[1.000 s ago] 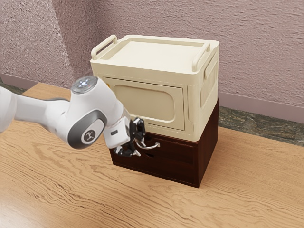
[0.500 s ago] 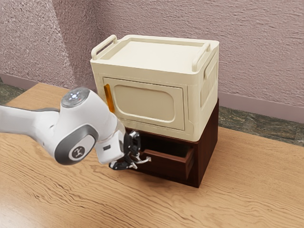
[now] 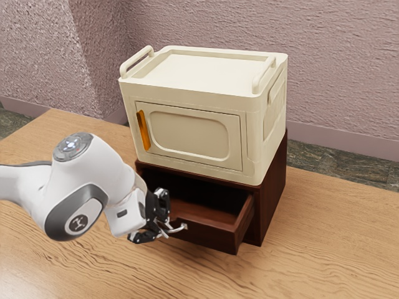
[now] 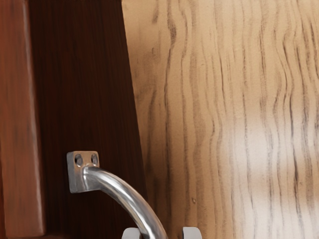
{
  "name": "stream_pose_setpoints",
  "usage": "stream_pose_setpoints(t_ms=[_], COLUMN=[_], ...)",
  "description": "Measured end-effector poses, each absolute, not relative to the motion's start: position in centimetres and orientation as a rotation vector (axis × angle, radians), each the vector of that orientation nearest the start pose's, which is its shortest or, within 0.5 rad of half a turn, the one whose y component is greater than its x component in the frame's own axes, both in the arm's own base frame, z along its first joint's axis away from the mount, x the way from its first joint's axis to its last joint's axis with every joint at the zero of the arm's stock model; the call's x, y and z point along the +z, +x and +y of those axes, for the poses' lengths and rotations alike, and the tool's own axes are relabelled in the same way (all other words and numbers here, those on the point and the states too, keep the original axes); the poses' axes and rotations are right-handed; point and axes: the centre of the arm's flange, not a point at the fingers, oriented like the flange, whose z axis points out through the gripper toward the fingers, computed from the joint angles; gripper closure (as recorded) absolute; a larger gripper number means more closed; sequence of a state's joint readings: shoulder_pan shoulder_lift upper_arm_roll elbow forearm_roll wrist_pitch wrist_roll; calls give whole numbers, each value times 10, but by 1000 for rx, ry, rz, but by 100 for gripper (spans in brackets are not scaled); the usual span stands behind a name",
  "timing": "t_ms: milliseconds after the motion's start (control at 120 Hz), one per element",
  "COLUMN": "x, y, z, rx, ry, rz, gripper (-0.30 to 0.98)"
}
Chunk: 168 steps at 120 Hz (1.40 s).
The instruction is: Pull the drawer handle with one arm to open the drawer
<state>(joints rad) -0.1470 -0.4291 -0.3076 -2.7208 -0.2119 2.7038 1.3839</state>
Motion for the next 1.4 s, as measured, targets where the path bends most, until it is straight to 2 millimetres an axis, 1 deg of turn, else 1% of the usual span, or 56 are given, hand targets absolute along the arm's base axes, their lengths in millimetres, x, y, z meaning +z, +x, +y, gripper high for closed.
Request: stream_pose_setpoints(t_ms=[283, 408, 542, 758, 817, 908, 1017, 1108, 1117, 1133, 1175, 1242, 1292, 1358, 1400], x=[396, 396, 395, 399, 398, 395, 394, 398, 399, 402, 417, 459, 497, 548, 585], y=[347, 336, 328, 313, 311, 311, 310, 307, 307, 307, 309, 315, 321, 334, 344], z=[-173, -170, -170, -178, -179, -176, -176, -181, -182, -184, -192, -211, -222, -218, -206], rx=[-532, -524, -512, -504, -501, -491, -482, -473, -476, -481, -497, -537, -548, -526, -509], ry=[-1992, -2032, -2063, -2047, -2054, -2088, -2116, -2120, -2121, -2124, -2103, -2079, -2088, -2146, -2195], rz=[2147, 2139, 2141, 2162, 2161, 2145, 2138, 2143, 2143, 2142, 2150, 2165, 2169, 2150, 2124], gripper=[70, 70, 70, 69, 72, 66, 52, 53, 53, 57, 54, 47, 43, 35, 29])
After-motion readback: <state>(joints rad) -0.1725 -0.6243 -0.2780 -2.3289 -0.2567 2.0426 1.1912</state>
